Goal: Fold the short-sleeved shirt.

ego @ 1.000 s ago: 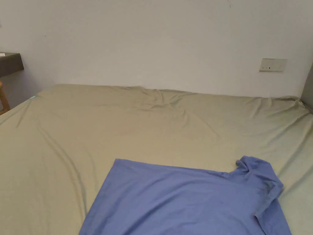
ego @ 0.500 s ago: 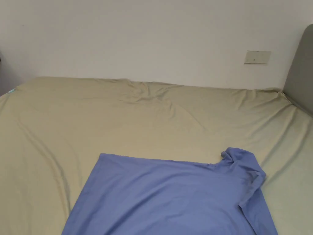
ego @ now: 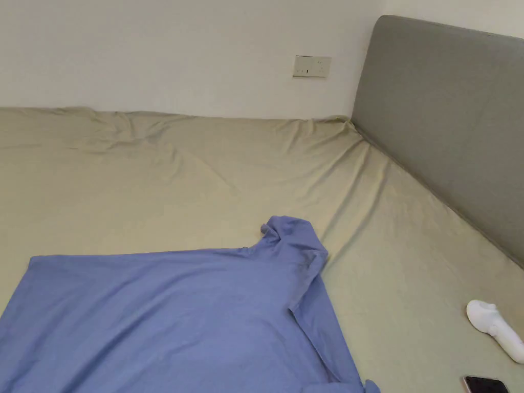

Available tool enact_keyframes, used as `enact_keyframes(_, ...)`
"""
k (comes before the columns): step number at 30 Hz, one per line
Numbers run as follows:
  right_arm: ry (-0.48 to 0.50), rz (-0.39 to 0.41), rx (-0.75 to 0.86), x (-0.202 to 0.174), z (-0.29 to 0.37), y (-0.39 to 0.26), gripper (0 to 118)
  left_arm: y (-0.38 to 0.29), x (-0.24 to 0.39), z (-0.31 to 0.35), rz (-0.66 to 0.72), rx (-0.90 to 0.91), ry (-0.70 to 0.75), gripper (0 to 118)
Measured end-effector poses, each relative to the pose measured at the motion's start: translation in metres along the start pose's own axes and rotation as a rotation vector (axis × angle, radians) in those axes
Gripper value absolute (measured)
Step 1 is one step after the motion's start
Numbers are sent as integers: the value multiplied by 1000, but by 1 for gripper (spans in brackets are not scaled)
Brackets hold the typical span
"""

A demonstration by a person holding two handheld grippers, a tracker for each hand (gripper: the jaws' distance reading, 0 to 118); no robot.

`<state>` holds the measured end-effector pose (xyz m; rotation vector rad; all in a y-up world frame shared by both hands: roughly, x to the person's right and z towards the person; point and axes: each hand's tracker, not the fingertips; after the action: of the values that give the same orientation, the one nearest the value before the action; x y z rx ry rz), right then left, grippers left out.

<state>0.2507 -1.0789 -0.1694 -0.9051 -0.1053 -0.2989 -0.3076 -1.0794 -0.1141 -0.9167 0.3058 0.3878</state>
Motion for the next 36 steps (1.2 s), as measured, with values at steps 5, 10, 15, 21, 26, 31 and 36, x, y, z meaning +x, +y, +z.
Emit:
enact_keyframes(5,11,66,-116,-6,-22,0,52,0,-1,3,69,1,-16,11)
enact_keyframes(10,-22,139,-136,-17,-19,7,8,10,1,11,111,28,-51,11)
enact_keyframes(15,86,70,-11,-30,4,55,8,60,13,21,109,148,-151,11)
enact_keyframes(21,110,151,137,-61,-19,139,8,143,54,-17,4,222,-145,11)
enact_keyframes(26,91,189,137,-89,-78,186,8,192,84,-73,-24,204,-97,11)
enact_keyframes(31,86,197,69,-108,-131,200,8,201,91,-120,-11,120,-37,11)
enact_keyframes(36,61,195,30,-106,-167,198,90,186,78,-150,57,35,-5,80)
